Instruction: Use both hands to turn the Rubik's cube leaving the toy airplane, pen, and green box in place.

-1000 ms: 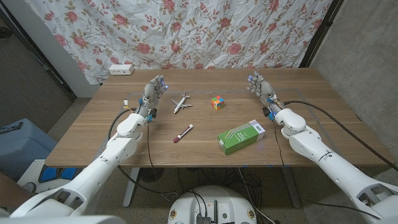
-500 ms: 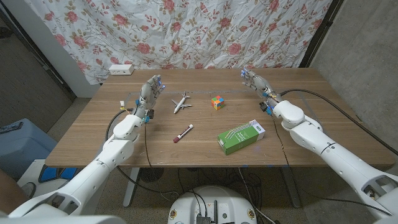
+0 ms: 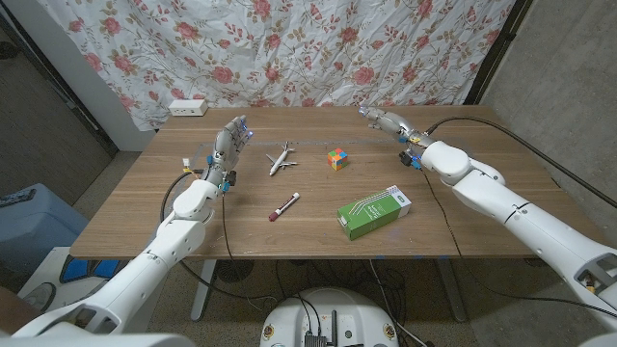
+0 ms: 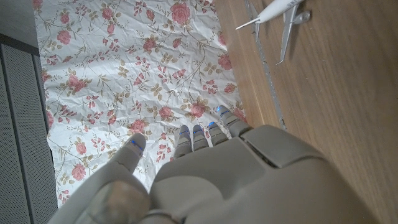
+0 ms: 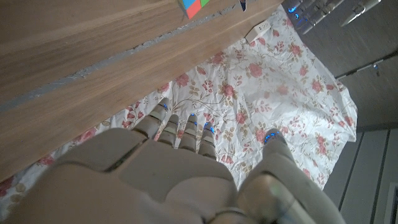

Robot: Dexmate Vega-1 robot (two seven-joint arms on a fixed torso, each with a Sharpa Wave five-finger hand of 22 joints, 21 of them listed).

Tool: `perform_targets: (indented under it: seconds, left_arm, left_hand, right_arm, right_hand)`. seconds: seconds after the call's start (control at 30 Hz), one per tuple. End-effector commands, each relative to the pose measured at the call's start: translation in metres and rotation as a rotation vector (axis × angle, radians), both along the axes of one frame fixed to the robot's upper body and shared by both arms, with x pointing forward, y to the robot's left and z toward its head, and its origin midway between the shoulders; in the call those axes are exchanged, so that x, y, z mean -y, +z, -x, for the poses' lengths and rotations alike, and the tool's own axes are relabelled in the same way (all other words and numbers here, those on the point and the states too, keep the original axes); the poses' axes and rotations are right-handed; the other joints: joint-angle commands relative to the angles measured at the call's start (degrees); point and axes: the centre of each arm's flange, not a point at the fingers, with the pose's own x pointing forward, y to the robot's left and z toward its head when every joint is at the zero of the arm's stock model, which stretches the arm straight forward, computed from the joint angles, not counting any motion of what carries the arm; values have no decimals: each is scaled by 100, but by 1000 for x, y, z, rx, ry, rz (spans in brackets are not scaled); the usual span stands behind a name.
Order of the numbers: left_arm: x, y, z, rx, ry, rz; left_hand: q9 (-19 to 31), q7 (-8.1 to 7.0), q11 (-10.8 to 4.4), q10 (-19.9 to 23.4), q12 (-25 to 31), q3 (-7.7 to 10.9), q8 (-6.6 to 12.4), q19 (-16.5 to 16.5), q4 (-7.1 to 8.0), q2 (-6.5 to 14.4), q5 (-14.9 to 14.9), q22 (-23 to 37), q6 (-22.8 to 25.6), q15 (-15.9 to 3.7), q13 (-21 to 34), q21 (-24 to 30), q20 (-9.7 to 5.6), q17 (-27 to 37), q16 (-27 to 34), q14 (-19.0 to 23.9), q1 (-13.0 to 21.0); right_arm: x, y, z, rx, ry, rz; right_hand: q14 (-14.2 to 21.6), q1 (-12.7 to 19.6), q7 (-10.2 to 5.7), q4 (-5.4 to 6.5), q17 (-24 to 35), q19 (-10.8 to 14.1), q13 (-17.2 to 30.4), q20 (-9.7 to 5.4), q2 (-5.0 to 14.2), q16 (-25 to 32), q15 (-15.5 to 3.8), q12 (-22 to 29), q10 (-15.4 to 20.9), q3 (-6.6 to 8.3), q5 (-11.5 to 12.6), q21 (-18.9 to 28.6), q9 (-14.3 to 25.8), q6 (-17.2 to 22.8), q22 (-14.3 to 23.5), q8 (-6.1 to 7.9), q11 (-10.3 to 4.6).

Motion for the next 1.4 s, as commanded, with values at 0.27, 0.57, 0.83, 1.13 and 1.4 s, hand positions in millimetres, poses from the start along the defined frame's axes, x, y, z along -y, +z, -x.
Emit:
perform_targets:
  seconds: [0.27,0.57,0.83,1.13,1.4]
  left_arm:
    - [-2,-10,14,-18,56,22]
    - [1,-15,15,-45,62,23]
    - [3,-17,11,-74,61,21]
    - [4,-20,10,-111,52,5]
    - [2,-26,11,-118,69,18]
  left_hand:
    - [7,-42,6,6,7,4,10,16,-28,310,23,30,3,-306,17,23,-193,21,18,5,15]
    - [7,-36,9,0,1,1,8,15,-29,305,22,30,-1,-299,16,23,-184,22,17,6,10]
    - [7,-43,7,-10,-4,1,4,-1,-29,306,22,31,-11,-293,16,17,-187,23,13,0,6]
    - [7,-37,24,-30,-13,0,-1,1,-25,309,22,31,-26,-295,16,20,-172,25,13,1,0]
    - [8,-27,22,-37,-15,-3,-3,-1,-16,312,22,31,-39,-281,16,20,-165,27,14,2,-8]
  right_arm:
    - [-22,31,7,2,-123,450]
    - [-33,45,5,21,-146,593]
    - [-44,60,3,28,-161,705]
    - [-60,77,1,24,-178,858]
    - [-76,84,-1,24,-178,991]
  right_hand:
    - [-341,66,-145,-131,-119,-260,22,149,36,5,230,-18,-318,34,-40,27,11,-453,15,-24,-37]
    - [-574,210,-199,-228,-201,-410,27,248,16,9,372,-26,-570,90,-61,39,16,-807,15,-18,-36]
    - [-659,331,-183,-288,-232,-478,30,336,-31,19,411,-26,-686,125,-68,40,20,-928,14,6,-34]
    - [-741,555,-190,-350,-268,-531,38,445,-71,36,547,-5,-774,206,-67,49,32,-1151,11,16,-52]
    - [-765,738,-217,-373,-289,-567,46,512,-94,57,615,7,-827,280,-55,51,44,-1246,8,50,-68]
